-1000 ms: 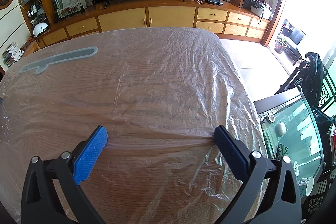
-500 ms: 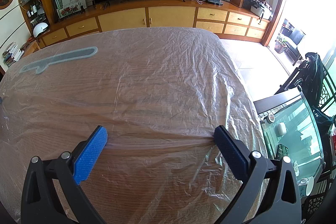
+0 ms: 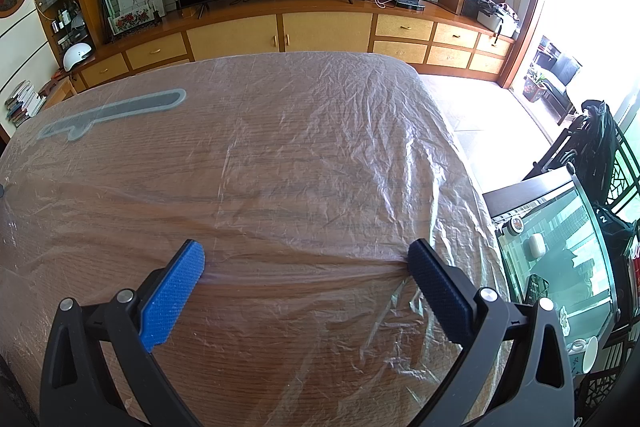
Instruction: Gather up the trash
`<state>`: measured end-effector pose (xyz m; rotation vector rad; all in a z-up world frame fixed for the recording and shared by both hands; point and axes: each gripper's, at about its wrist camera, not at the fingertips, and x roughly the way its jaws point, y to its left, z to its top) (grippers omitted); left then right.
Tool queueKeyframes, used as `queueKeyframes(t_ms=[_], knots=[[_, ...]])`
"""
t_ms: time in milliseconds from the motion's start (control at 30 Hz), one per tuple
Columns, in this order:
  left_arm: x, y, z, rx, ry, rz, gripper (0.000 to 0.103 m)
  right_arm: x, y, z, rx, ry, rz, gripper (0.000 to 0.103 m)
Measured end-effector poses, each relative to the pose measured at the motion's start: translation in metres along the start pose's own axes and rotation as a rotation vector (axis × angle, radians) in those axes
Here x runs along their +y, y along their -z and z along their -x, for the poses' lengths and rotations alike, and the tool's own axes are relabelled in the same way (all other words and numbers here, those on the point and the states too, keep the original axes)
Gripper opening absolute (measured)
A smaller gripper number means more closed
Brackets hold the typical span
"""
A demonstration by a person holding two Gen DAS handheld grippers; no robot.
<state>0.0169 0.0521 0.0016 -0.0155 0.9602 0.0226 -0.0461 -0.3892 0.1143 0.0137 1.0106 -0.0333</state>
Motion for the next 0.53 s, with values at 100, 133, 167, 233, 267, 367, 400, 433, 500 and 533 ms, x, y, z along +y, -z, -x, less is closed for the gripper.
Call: queueKeyframes(t_ms=[100, 133, 167, 233, 267, 367, 400, 433, 500, 533], knots=[[0.0, 0.0, 0.0, 0.0, 0.0, 0.0, 0.102, 0.0, 0.0, 0.0, 0.0, 0.0, 0.0, 0.099], [0.0, 0.0, 0.001, 0.0, -0.001, 0.0, 0.102, 0.0, 0.0, 0.0, 0.0, 0.0, 0.0, 0.099], [0.0, 0.001, 0.001, 0.0, -0.003, 0.0, 0.102, 0.0, 0.0, 0.0, 0.0, 0.0, 0.0, 0.099], [0.004, -0.001, 0.0, 0.001, -0.005, 0.003, 0.102, 0.0, 0.0, 0.0, 0.0, 0.0, 0.0, 0.099], [0.008, -0.003, -0.002, 0.001, -0.003, 0.004, 0.102, 0.0, 0.0, 0.0, 0.0, 0.0, 0.0, 0.099], [0.01, -0.003, -0.003, 0.001, -0.003, 0.004, 0.102, 0.0, 0.0, 0.0, 0.0, 0.0, 0.0, 0.099], [0.011, -0.004, -0.003, 0.001, -0.003, 0.004, 0.102, 0.0, 0.0, 0.0, 0.0, 0.0, 0.0, 0.099], [0.011, -0.004, -0.003, 0.001, -0.003, 0.005, 0.102, 0.0, 0.0, 0.0, 0.0, 0.0, 0.0, 0.099], [0.01, -0.004, -0.003, 0.001, -0.002, 0.005, 0.102, 0.0, 0.0, 0.0, 0.0, 0.0, 0.0, 0.099], [0.011, -0.004, -0.003, 0.001, -0.002, 0.005, 0.102, 0.0, 0.0, 0.0, 0.0, 0.0, 0.0, 0.099]])
